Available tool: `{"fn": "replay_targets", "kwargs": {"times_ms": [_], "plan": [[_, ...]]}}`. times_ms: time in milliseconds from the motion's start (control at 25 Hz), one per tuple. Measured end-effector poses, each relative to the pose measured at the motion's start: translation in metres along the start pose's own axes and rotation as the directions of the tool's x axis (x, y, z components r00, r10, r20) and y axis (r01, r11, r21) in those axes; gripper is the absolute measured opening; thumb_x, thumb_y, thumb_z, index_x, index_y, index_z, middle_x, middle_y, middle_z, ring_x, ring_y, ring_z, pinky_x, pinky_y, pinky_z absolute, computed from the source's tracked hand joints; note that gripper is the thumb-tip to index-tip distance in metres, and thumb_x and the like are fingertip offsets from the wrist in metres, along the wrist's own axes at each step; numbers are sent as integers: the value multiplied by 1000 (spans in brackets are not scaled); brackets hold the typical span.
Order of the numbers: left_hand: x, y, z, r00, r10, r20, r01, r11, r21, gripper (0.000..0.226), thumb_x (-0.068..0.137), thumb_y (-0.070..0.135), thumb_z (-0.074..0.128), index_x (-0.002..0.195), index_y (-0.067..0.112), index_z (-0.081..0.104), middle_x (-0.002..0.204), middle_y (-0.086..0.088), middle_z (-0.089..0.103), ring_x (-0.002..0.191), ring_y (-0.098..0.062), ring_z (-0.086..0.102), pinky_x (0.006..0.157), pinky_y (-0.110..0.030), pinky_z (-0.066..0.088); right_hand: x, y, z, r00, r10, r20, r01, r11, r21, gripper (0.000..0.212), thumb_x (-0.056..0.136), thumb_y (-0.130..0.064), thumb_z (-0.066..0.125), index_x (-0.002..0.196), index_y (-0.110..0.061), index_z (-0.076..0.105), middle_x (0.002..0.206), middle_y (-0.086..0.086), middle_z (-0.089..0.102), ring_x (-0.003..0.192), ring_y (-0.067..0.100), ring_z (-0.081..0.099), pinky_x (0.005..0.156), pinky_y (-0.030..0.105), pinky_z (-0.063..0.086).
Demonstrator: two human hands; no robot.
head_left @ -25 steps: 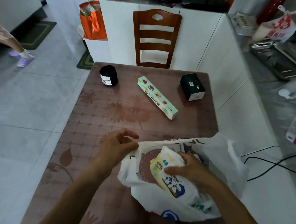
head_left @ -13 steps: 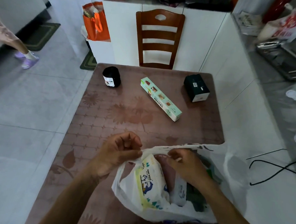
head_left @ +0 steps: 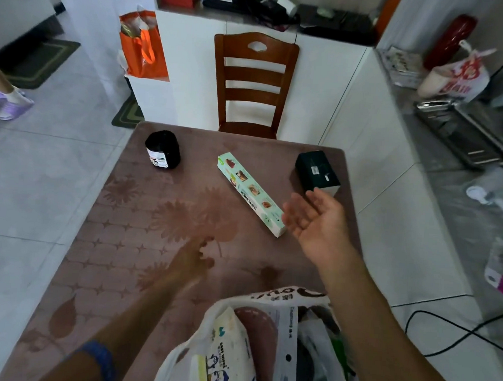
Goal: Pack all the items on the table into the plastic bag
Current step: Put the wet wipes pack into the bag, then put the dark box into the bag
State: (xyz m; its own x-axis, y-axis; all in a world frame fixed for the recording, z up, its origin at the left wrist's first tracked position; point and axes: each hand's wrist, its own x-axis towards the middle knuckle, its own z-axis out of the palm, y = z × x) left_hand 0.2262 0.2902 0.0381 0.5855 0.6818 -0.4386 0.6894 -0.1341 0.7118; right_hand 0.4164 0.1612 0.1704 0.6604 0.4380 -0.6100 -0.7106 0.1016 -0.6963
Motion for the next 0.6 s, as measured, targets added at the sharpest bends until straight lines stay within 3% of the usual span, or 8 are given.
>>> {"fn": "replay_targets", "kwargs": {"times_ms": [120,200,280,320,360,480,520,600], "plan": [[44,-2,17,992,92,87,-122,876,466,82,81,30,72,148,33,25,162,-6,10,145,-31,22,108,-47,39,51,3,13,993,-10,-115,8,1000,-19,26,91,-38,57,109,-19,58,109,5,65,97,25,65,83,44,57],[70,-7,30,993,38,112,-101,761,641,101,72,47,77,150,39,15,162,-12,-7,148,-41,1,112,-61,25,93,7,13,976,-104,-193,61,974,-219,28,88,-38,61,111,-23,57,113,3,62,100,22,61,90,46,54],[89,-16,37,986,-23,167,-100,717,689,114,65,51,81,151,41,8,160,-19,-17,145,-49,-9,112,-65,19,141,5,6,950,-257,-176,154,878,-454,54,79,-39,67,129,-29,48,126,4,56,107,22,57,95,49,51],[97,-21,39,980,-35,194,-113,708,697,117,64,51,82,151,41,5,159,-21,-19,144,-51,-11,111,-65,18,167,1,2,931,-330,-155,179,784,-595,67,74,-42,69,134,-31,42,133,5,52,111,24,54,96,49,49],[99,-25,41,974,-45,220,-128,695,707,119,63,52,82,151,41,3,158,-21,-20,143,-52,-12,111,-65,19,189,-2,-5,907,-403,-123,170,617,-768,76,71,-43,69,138,-31,36,139,6,46,117,28,52,98,50,48],[100,-27,41,975,-30,221,-141,682,718,121,63,56,80,151,40,0,158,-21,-21,143,-52,-12,110,-67,20,245,-7,-24,855,-508,106,122,-2,-993,95,75,-37,74,149,-24,17,160,12,15,143,39,23,112,57,32],[100,-26,41,975,-28,219,-141,684,716,121,63,56,80,151,39,-1,158,-21,-21,143,-52,-13,110,-67,20,260,-8,-29,860,-501,101,81,-61,-995,101,76,-34,76,152,-23,11,162,13,8,146,39,15,114,57,27],[100,-26,41,976,-40,216,-132,680,722,120,65,55,79,151,39,-3,158,-21,-22,143,-51,-13,111,-66,20,285,-9,-36,886,-463,-33,15,100,-995,113,71,-33,81,153,-24,4,161,15,8,146,40,13,110,59,34]]}}
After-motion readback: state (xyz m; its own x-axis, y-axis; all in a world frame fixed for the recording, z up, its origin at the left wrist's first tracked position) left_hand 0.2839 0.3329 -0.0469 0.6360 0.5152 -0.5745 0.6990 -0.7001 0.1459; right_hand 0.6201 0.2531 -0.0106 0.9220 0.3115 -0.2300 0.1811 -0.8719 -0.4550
